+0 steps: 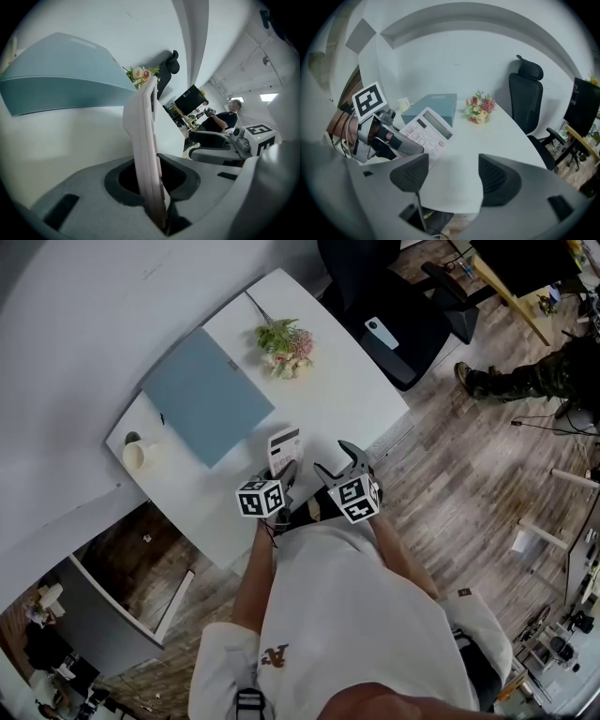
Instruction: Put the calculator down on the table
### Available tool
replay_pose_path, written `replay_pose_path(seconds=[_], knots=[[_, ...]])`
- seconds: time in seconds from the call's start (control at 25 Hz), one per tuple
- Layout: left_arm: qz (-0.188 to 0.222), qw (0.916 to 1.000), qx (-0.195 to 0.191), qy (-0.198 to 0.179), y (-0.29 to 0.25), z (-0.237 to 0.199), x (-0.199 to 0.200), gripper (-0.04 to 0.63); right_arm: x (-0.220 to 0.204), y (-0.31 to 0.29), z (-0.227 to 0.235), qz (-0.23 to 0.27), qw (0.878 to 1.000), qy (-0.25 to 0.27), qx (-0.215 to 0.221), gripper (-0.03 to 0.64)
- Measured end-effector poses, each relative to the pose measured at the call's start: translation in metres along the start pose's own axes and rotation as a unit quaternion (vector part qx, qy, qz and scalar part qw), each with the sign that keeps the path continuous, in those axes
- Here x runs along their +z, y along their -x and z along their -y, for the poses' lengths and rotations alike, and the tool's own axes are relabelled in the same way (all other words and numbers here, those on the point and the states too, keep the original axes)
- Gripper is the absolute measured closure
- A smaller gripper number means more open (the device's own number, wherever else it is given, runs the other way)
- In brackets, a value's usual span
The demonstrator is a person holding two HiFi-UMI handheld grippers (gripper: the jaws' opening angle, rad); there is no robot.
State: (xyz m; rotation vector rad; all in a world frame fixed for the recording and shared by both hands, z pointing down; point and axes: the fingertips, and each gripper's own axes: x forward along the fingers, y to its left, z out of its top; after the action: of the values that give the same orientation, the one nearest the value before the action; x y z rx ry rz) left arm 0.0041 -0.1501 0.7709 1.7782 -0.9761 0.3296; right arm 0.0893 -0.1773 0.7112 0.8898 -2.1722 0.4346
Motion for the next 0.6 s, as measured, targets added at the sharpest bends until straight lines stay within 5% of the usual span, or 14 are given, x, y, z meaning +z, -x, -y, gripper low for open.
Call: replay_pose_path(seconds=[0.6], knots=[[-0.009, 0.9998, 0.015, -0.012, -0.0045, -0.0015, -0.007, 0.488, -0.0012, 0.0009, -0.0049, -0.001, 1.0, 0.004, 0.001, 0.285]])
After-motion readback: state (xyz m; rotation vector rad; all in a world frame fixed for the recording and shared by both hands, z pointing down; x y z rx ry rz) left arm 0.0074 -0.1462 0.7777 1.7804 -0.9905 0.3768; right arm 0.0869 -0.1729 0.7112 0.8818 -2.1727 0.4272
